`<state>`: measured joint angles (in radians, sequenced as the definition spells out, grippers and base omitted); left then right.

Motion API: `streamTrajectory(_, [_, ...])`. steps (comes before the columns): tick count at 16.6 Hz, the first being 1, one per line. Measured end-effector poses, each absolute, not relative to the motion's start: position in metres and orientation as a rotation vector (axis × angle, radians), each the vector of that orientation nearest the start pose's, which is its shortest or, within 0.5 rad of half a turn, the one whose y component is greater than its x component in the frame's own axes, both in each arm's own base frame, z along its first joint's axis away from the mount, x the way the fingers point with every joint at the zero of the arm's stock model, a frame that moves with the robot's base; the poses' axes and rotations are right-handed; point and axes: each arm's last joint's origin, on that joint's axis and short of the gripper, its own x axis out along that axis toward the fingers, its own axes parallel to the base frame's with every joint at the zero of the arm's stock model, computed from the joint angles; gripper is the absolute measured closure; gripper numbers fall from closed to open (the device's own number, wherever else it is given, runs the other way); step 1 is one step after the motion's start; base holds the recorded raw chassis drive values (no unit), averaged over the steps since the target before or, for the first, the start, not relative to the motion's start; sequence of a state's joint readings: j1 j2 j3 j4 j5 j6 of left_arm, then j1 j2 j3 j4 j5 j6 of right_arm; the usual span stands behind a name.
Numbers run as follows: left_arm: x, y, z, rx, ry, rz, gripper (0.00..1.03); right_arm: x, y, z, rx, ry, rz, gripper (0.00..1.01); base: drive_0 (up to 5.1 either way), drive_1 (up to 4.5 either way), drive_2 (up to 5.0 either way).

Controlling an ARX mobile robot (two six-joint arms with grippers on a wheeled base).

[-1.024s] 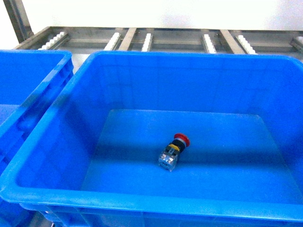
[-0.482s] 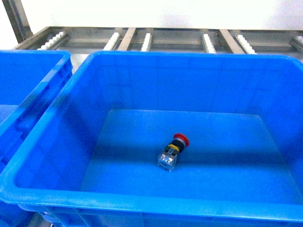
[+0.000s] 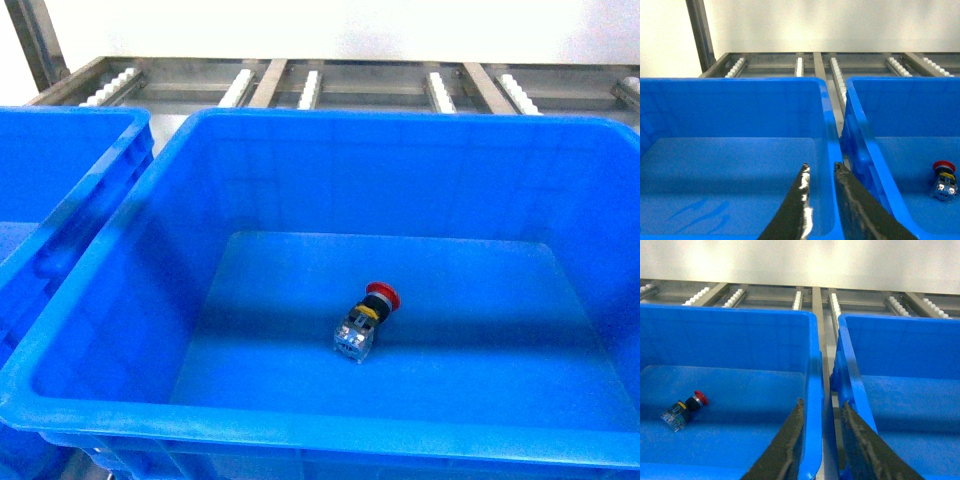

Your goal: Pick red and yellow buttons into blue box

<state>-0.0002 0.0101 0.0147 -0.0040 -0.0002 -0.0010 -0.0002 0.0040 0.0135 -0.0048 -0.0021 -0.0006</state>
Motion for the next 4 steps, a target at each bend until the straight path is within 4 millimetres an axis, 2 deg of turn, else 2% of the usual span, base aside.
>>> streamTrajectory(4, [0.0974,0.0,0.1673,-0.001,-0.001,0.0,0.43,0.0971,0.0,0.1674,-0.001,-0.005,0.002,0.37,0.0,0.0,0.0])
